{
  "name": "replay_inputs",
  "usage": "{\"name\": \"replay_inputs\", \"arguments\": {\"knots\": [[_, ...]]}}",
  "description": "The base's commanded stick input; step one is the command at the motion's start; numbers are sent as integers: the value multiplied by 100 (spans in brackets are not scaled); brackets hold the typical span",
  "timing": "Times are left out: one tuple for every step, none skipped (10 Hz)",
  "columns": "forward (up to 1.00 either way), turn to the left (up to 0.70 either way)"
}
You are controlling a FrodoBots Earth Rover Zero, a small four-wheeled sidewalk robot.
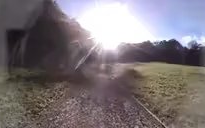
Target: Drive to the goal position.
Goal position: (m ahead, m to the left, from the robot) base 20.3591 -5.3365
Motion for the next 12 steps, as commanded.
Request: {"name": "replay_inputs", "arguments": {"knots": [[50,0],[50,0],[50,0],[50,0],[50,0],[50,0],[50,0],[50,0],[50,0],[50,46],[50,34],[50,1]]}}
